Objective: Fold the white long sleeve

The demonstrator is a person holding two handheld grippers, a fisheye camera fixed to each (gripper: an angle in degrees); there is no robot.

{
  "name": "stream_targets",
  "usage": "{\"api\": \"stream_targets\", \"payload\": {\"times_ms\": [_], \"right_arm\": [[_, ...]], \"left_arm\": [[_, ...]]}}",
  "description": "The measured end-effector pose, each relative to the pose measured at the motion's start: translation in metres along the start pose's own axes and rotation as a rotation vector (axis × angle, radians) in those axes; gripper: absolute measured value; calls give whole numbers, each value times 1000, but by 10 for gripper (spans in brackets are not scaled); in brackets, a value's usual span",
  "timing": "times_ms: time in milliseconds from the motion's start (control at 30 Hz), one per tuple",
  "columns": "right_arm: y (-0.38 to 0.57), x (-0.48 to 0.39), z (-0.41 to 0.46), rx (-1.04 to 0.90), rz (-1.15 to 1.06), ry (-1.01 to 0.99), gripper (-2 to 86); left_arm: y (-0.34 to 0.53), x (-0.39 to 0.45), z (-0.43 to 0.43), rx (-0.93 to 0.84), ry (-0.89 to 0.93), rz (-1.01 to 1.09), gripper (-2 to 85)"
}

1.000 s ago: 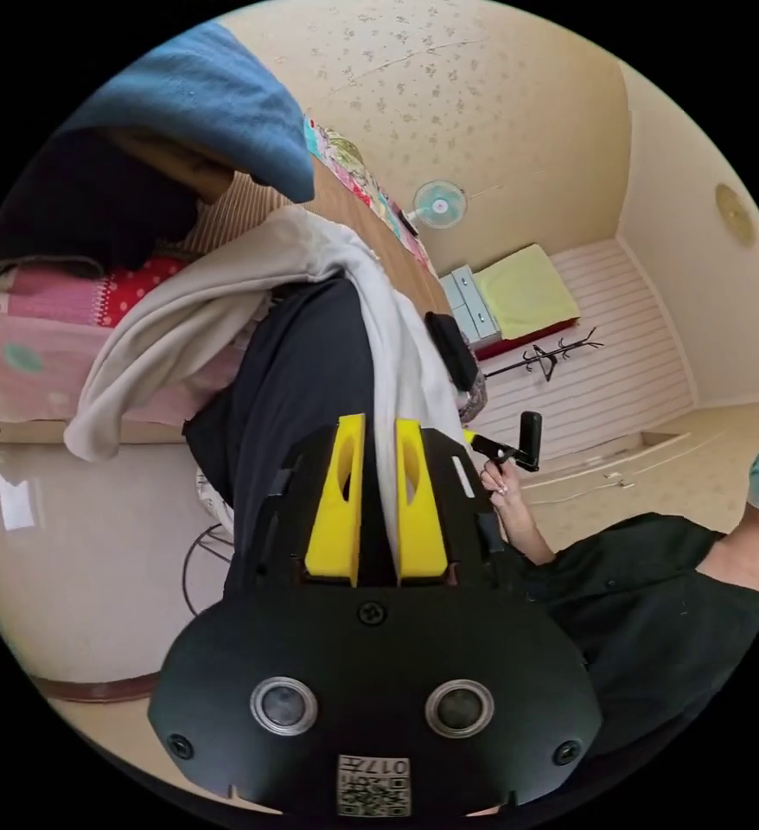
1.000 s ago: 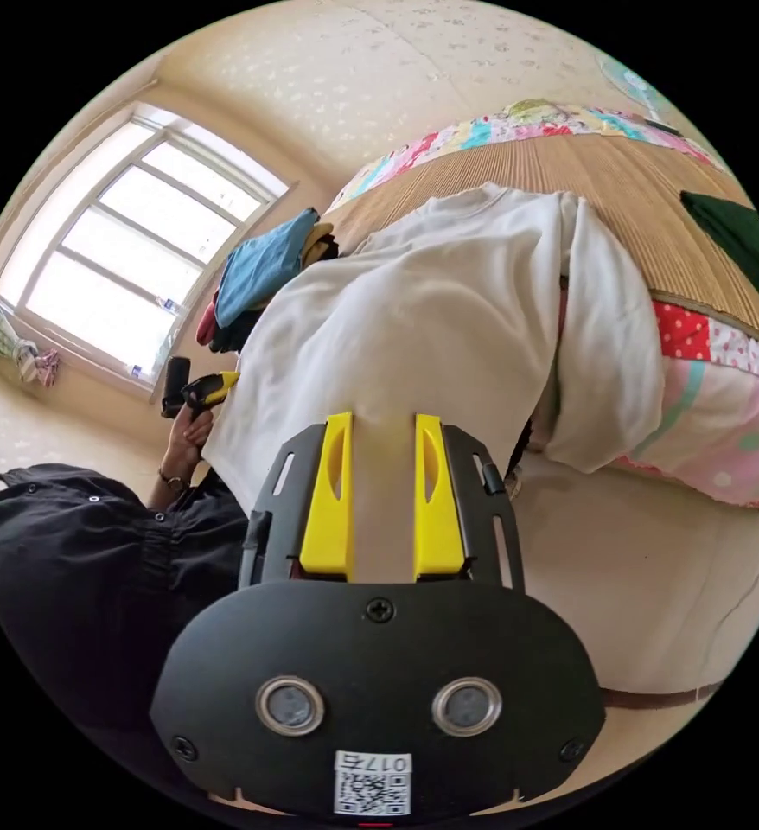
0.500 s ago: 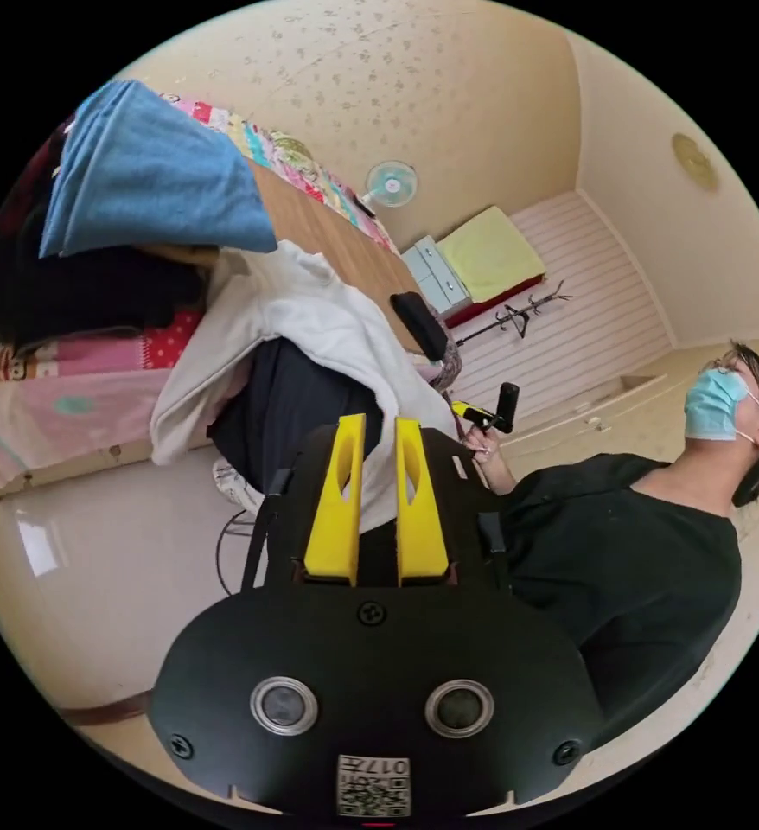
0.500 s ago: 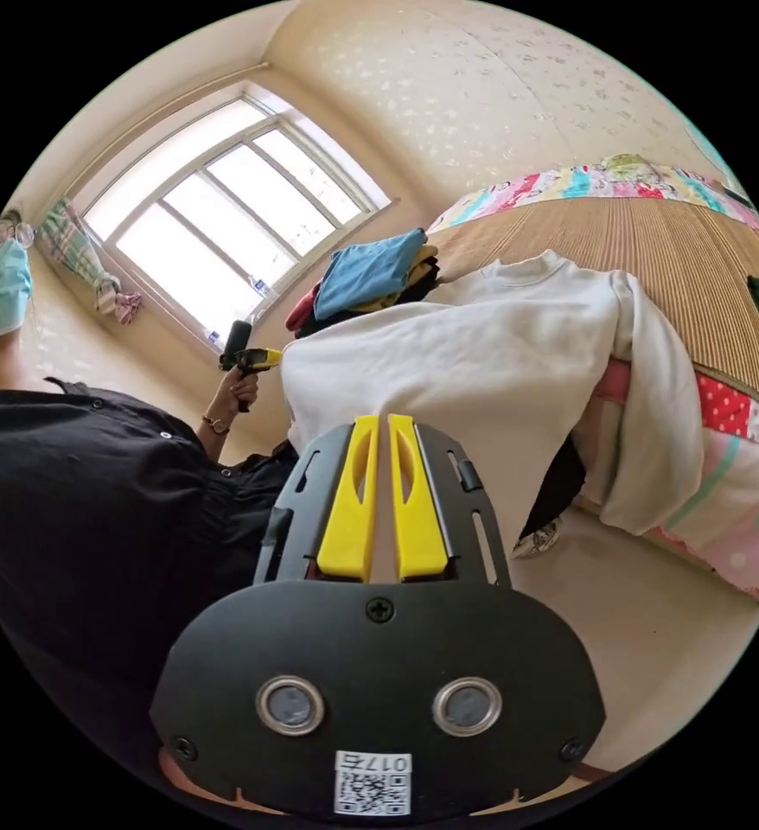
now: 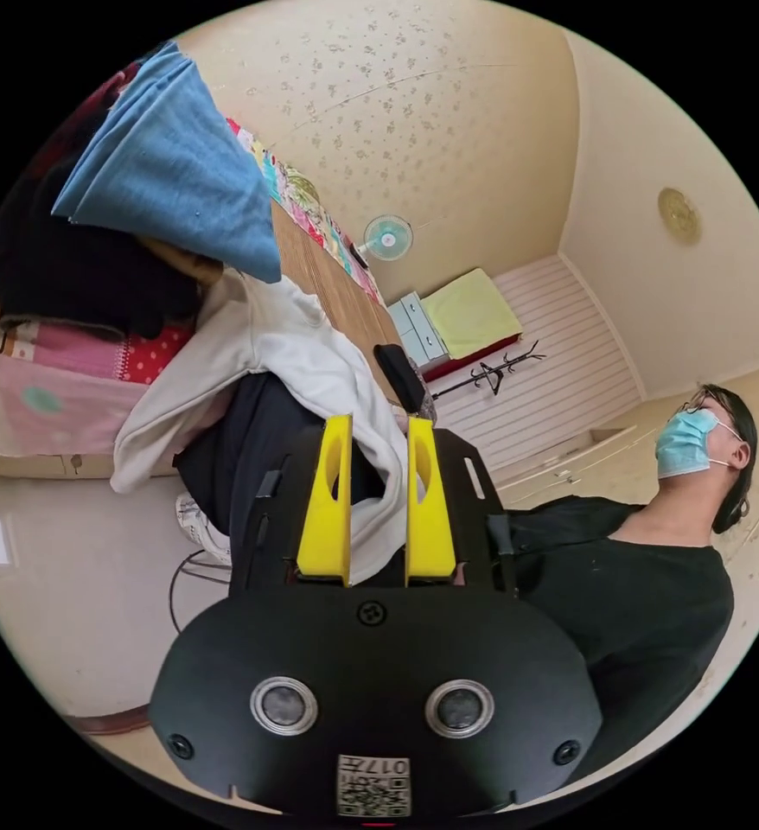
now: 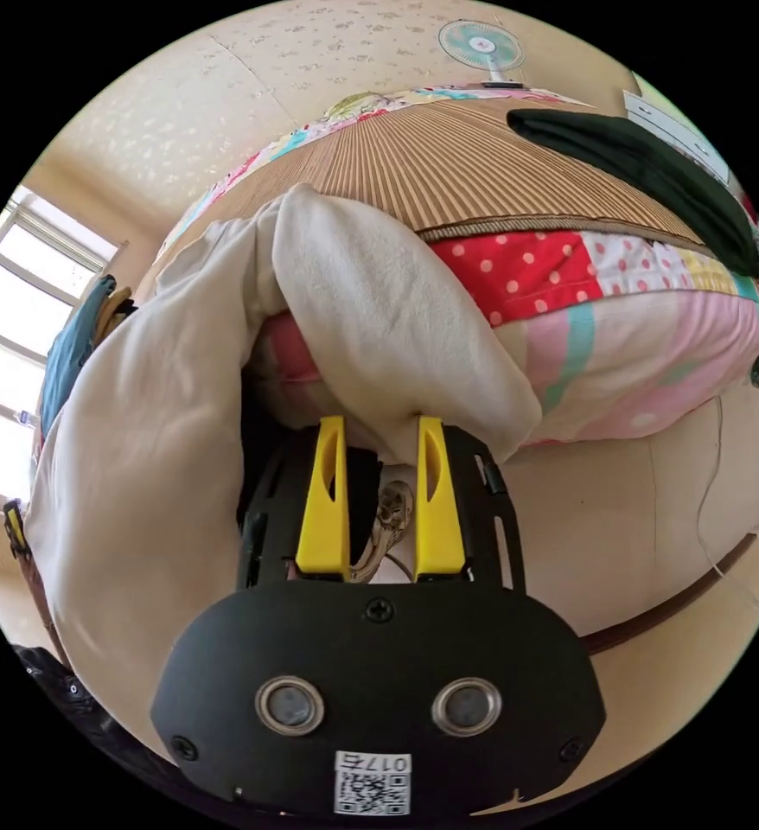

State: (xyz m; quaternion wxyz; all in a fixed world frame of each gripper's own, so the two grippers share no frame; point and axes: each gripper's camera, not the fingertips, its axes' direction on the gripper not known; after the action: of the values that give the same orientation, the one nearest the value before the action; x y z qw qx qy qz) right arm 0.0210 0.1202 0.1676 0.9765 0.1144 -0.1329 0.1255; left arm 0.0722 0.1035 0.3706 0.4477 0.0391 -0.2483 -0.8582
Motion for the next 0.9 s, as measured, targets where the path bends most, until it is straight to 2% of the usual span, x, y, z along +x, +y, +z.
{"api": "stream_targets", "payload": {"times_ms": [67, 167, 233, 300, 400, 500, 667, 900], "right_arm": [[-9, 6, -14, -45, 16, -50, 46], [-20, 27, -75, 17, 43, -263, 35], [-32, 50, -140, 221, 57, -517, 32], [-46, 70, -176, 363, 123, -616, 34], [-75, 99, -192, 448, 274, -487, 50], [-90, 118, -180, 406, 333, -371, 87], [-41, 80, -161, 378, 185, -243, 104], [35, -13, -62, 206, 14, 59, 140]], "left_arm": [[3, 10, -16, 32, 52, 5, 100], [11, 18, -37, 68, 157, 5, 92], [15, 22, -42, 56, 159, -8, 71], [18, 28, -41, 39, 138, -32, 47], [19, 36, -36, 28, 191, -33, 61], [21, 45, -42, 21, 225, -37, 75], [27, 65, -78, 33, 180, -41, 79], [15, 93, -113, 38, 164, -32, 80]]}}
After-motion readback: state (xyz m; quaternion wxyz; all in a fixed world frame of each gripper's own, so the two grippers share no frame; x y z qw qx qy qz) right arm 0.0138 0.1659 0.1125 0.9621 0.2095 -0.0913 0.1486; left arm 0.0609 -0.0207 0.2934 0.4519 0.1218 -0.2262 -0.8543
